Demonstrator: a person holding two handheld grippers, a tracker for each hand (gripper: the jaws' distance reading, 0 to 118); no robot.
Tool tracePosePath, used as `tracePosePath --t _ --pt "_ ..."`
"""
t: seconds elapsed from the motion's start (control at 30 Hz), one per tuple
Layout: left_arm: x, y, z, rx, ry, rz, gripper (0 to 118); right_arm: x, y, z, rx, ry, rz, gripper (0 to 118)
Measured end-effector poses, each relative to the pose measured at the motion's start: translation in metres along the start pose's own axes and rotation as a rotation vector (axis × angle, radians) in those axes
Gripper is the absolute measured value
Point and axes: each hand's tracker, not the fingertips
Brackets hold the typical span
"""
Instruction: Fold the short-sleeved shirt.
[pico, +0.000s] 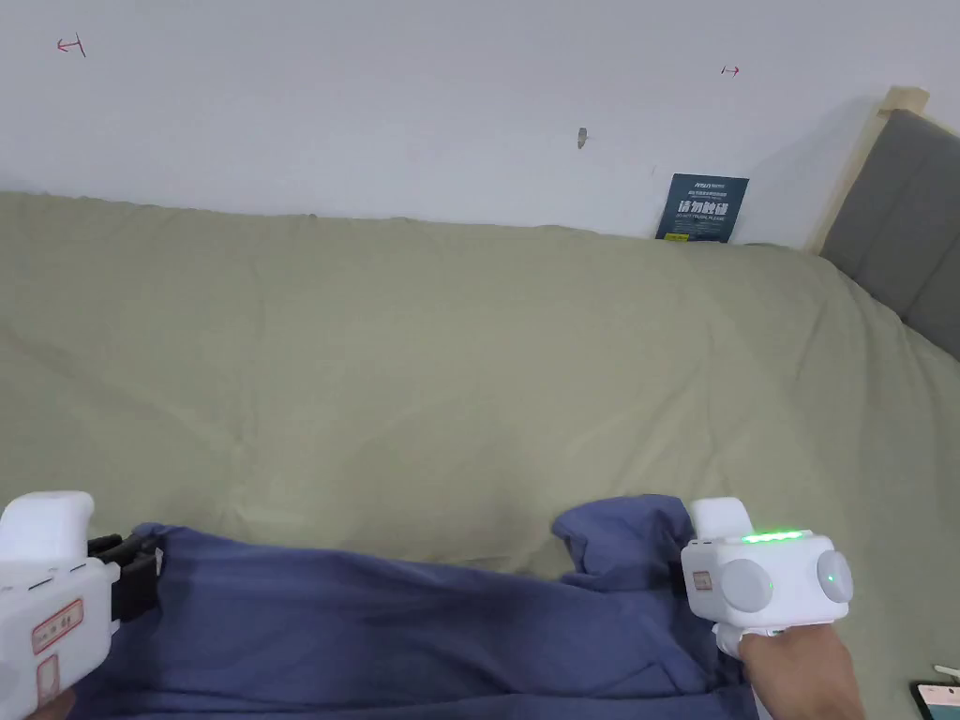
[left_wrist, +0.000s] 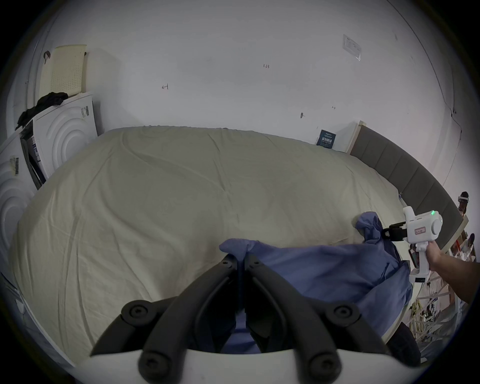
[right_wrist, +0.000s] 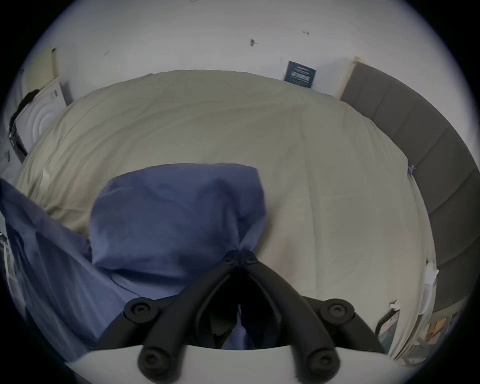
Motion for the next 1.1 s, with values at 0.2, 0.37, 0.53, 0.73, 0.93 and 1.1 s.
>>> tracePosePath --t 0.2,0.37,0.53,0.73,0.93,1.1 --pt "-0.022 0.006 -0.009 0.001 0.030 0.014 1 0.023 0.009 0.032 0.141 0.054 -0.041 1" --pt "-0.025 0.007 0.042 0.069 0.016 0.006 1 0.032 -0.011 0.126 0.314 0.110 0.013 1" --pt "-0.036 -0.028 0.104 0.097 -0.007 -0.004 1 0.038 -0.074 0.187 0.412 0.162 0.001 1" --pt "-0.041 -0.105 0.126 -0.050 0.042 -0.051 1 0.016 -0.179 0.208 0.386 0.120 0.017 1" --pt "-0.036 -0.152 0.089 -0.213 0.098 -0.031 1 0.003 -0.225 0.166 0.279 0.095 -0.060 1" --pt "-0.043 -0.157 0.074 -0.193 0.121 0.010 1 0.006 -0.221 0.161 0.278 0.081 -0.080 1"
